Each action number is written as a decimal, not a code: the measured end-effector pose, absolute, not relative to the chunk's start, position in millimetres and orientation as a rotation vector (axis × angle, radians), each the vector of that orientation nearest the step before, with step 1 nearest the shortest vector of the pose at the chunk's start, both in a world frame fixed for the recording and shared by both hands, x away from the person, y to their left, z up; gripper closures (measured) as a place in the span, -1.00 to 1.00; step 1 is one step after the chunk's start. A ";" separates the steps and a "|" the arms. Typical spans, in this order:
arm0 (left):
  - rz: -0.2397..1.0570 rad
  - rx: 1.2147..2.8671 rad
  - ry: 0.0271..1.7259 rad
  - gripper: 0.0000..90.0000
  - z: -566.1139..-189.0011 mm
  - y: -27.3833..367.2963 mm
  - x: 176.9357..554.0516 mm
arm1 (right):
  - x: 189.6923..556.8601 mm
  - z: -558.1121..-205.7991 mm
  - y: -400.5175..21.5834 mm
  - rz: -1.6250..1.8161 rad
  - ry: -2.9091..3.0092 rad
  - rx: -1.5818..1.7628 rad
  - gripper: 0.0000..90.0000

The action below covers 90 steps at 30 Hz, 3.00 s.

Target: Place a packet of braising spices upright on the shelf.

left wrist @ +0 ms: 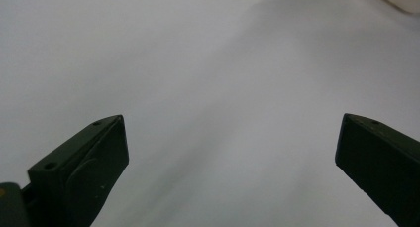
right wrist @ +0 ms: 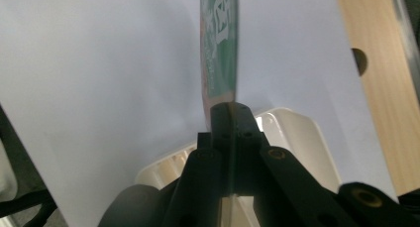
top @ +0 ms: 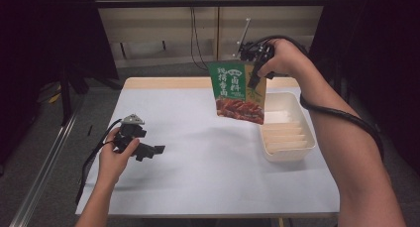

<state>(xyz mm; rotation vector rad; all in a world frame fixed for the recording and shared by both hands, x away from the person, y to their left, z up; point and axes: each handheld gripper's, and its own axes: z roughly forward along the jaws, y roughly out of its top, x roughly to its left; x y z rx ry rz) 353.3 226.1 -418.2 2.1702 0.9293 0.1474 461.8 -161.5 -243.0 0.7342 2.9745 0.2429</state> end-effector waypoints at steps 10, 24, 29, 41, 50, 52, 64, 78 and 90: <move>0.156 2.157 0.914 -1.00 -418.3 225.9 353.0 | 477.7 -237.8 -198.2 0.280 2.936 0.797 1.00; 0.147 2.178 0.906 -1.00 -423.1 221.3 354.9 | 485.0 -251.8 -236.6 0.292 2.928 0.839 1.00; 0.143 2.179 0.915 -1.00 -425.8 219.5 355.3 | 483.8 -251.1 -250.0 0.274 2.924 0.852 1.00; 0.128 2.194 0.910 -0.99 -427.5 217.9 355.8 | 469.6 -246.4 -275.5 0.273 2.897 0.902 1.00; 0.127 2.189 0.908 -0.99 -428.6 216.6 355.9 | 462.6 -245.8 -290.9 0.288 2.884 0.937 1.00; 0.118 2.200 0.907 -0.99 -428.9 216.2 355.9 | 461.5 -246.2 -292.7 0.285 2.881 0.948 1.00; 0.133 2.207 0.910 -0.99 -429.4 216.0 355.5 | 460.6 -251.6 -304.5 0.274 2.881 0.972 1.00; 0.128 2.210 0.904 -0.99 -429.9 216.4 356.2 | 462.9 -265.1 -305.4 0.260 2.885 1.024 1.00; 0.126 2.218 0.907 -0.99 -429.6 216.4 355.4 | 465.9 -272.5 -303.2 0.232 2.896 1.043 1.00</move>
